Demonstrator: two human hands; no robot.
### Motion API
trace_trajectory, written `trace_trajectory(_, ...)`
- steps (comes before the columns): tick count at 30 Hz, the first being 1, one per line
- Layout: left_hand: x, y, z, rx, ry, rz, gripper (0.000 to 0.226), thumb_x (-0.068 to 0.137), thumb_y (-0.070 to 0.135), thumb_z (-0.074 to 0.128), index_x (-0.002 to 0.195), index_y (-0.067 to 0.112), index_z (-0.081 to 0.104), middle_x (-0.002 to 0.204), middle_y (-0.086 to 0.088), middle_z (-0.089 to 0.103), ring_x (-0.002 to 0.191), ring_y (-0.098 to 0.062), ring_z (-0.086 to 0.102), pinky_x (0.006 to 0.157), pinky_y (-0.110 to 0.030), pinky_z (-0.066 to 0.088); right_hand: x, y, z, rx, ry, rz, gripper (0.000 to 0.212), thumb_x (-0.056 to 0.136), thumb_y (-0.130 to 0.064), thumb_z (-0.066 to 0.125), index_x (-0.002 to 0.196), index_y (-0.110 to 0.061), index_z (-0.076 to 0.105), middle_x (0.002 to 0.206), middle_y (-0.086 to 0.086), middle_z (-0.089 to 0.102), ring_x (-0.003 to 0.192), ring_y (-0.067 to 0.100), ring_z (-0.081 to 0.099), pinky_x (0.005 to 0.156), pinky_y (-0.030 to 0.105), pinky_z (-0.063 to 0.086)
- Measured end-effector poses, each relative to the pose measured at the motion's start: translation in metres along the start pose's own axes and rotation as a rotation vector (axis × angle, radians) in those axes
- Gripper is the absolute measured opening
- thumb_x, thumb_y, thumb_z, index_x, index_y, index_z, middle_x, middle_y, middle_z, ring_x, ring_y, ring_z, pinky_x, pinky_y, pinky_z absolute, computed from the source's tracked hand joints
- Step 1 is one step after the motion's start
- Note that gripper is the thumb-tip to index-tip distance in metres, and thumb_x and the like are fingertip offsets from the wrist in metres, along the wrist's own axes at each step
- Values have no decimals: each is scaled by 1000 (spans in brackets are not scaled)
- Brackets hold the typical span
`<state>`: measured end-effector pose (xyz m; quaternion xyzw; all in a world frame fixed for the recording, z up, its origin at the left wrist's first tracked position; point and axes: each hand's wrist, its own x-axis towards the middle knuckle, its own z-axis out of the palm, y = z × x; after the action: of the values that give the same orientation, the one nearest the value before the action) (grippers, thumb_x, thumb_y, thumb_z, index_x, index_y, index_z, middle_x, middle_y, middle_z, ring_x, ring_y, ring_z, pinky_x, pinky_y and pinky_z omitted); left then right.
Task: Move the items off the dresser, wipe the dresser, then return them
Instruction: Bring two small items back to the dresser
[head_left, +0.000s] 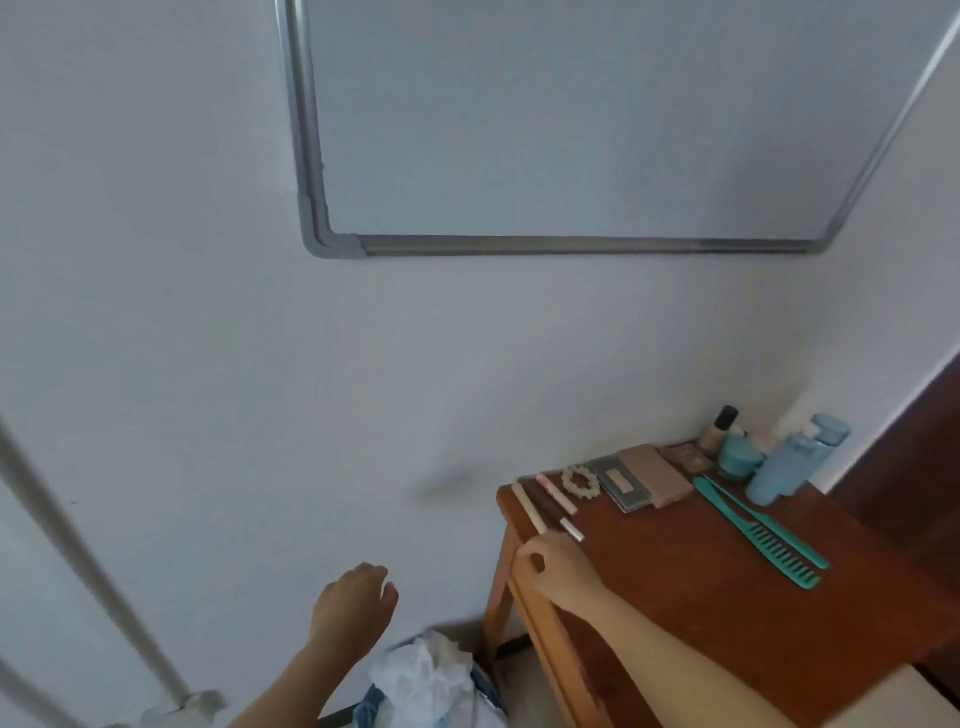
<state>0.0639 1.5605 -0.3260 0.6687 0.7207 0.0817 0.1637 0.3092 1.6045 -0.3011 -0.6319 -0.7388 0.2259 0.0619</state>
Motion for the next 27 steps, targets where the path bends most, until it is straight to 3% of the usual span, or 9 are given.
trace_trajectory(4,17,32,4,-41,-19,57,33,96,25,32,121,18,54,120,4,61,109,-16,57,88,-23,41,-18,26,-24,-8,54,68,30,88,-14,52,117,-19,59,123,1,51,119,16,42,100,26,37)
trace_trajectory(7,23,58,10,-11,-39,109,26,95,21,33,89,21,58,92,6,61,95,-16,58,71,-22,38,-31,47,-36,-36,76,99,31,89,-15,51,119,-19,58,125,1,52,120,17,42,102,27,35)
trace_trajectory(9,24,74,16,17,-33,129,28,94,21,33,74,21,52,75,7,46,86,-15,56,66,-20,33,-38,62,-40,-42,86,115,31,89,-15,51,119,-19,58,126,0,52,121,16,41,103,26,34)
trace_trajectory(12,30,95,27,29,-5,125,29,94,19,34,91,13,62,83,5,48,80,-13,54,64,-19,35,-38,81,-44,-47,76,115,31,90,-16,51,119,-20,58,127,-1,52,122,15,41,104,27,35)
trace_trajectory(16,40,124,40,3,5,42,23,93,19,33,75,20,46,70,8,43,73,-12,49,64,-20,40,-18,104,-50,-47,51,74,30,91,-18,50,120,-21,57,129,0,50,123,16,41,105,31,36)
trace_trajectory(20,50,159,55,10,-17,-82,35,92,19,33,58,26,26,61,9,37,64,-11,46,62,-22,43,9,123,-48,-50,-20,-6,30,93,-18,48,122,-19,56,128,2,51,122,19,42,103,32,37)
trace_trajectory(22,55,177,62,-7,-4,-143,33,92,20,33,59,22,33,63,7,41,59,-9,42,54,-19,35,23,131,-45,-55,-45,-39,31,94,-20,46,123,-18,56,126,2,52,119,19,44,100,33,40)
trace_trajectory(25,67,199,69,-44,22,-220,25,95,28,34,72,21,43,77,7,47,71,-10,47,62,-20,36,43,140,-41,-52,-59,-64,30,95,-26,45,121,-16,57,121,3,56,114,20,48,93,32,44)
trace_trajectory(27,72,206,73,-51,26,-268,29,94,33,36,67,21,39,73,7,44,73,-12,49,61,-21,37,53,142,-37,-45,-65,-65,29,94,-28,45,116,-15,58,117,3,58,111,20,50,90,31,44)
